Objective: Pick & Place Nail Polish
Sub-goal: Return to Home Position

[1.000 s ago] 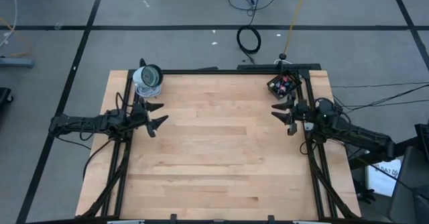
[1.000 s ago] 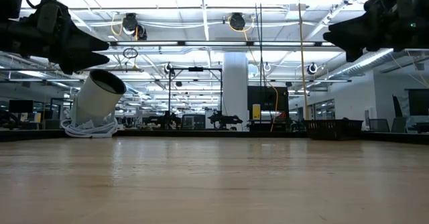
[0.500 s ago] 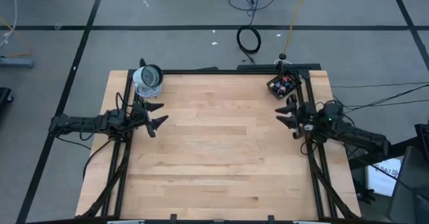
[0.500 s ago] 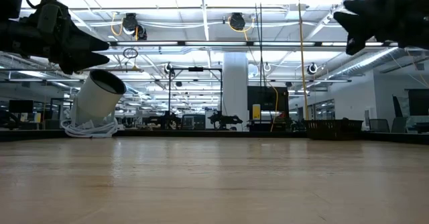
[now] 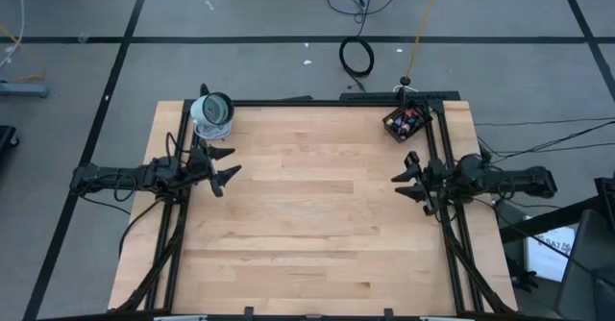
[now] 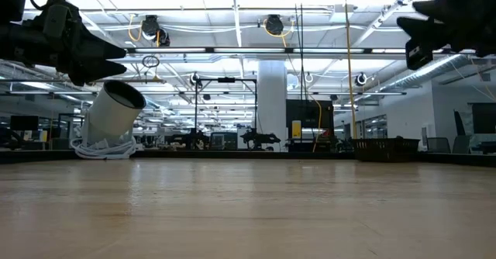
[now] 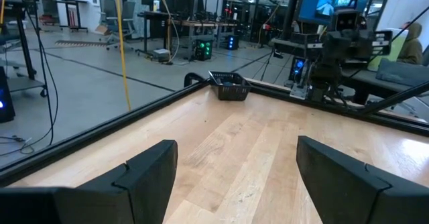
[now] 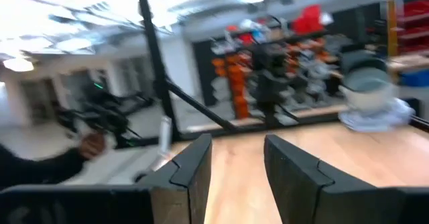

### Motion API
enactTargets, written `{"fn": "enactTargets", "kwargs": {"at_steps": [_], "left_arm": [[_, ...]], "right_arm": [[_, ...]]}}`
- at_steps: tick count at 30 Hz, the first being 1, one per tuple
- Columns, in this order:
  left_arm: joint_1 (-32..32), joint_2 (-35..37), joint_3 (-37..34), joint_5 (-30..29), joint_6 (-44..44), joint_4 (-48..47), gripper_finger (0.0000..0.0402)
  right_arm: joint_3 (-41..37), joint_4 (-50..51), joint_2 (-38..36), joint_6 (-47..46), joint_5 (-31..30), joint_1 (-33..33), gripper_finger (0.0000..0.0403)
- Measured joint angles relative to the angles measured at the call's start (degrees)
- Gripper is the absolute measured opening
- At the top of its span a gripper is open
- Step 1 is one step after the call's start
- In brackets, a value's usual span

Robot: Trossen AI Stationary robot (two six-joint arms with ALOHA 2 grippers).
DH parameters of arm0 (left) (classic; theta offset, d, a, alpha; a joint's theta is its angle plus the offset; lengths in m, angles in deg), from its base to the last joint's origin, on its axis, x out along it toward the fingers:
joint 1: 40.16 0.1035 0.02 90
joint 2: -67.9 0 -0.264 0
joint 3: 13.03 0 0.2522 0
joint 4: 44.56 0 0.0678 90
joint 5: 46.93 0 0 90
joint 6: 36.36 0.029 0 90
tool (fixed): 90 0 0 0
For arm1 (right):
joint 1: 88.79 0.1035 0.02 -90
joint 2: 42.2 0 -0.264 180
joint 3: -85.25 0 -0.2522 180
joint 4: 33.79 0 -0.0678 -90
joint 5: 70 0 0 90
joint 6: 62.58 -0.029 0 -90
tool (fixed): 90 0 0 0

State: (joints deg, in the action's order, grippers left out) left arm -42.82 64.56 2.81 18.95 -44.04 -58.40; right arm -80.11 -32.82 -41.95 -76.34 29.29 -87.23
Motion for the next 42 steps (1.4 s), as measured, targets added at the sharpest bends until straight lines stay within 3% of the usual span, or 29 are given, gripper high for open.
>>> {"fn": "enactTargets", "kwargs": {"at_steps": [4, 8, 22, 30, 42], "left_arm": [[0.0, 0.0, 0.0, 0.0, 0.0, 0.0, 0.0294], [0.0, 0.0, 0.0, 0.0, 0.0, 0.0, 0.0294], [0.0, 0.0, 0.0, 0.1, 0.7, 0.2, 0.0294], [0.0, 0.0, -0.1, 0.0, 8.9, 0.9, 0.0294], [0.0, 0.0, -0.1, -0.2, 9.0, 1.3, 0.0294]], "right_arm": [[0.0, 4.1, 0.0, 3.9, -10.0, 5.3, 0.0126], [0.0, 6.7, 0.0, 5.8, -13.7, 7.7, 0.0126], [0.0, 10.5, 0.0, 8.5, -13.7, 7.9, 0.0126], [-0.1, 10.6, 0.0, 8.8, -13.7, 7.9, 0.0126], [-0.1, 10.4, 0.0, 8.9, -13.7, 7.9, 0.0126]]}}
